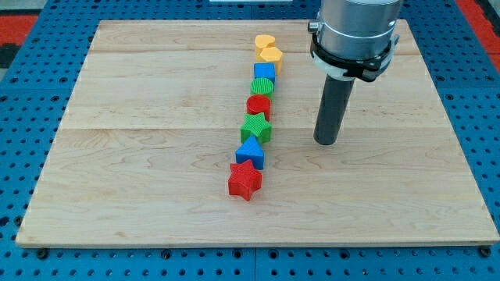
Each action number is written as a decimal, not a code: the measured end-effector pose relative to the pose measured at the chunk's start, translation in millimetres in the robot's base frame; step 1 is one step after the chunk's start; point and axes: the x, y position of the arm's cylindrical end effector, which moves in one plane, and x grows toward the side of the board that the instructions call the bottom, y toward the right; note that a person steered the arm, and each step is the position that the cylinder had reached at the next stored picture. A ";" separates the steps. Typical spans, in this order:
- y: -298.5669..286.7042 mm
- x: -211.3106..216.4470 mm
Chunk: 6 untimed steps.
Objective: Push the green star close to the green and red circles
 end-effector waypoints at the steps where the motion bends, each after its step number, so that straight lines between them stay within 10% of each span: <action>1: -0.8 0.0; 6: -164.9 -4.9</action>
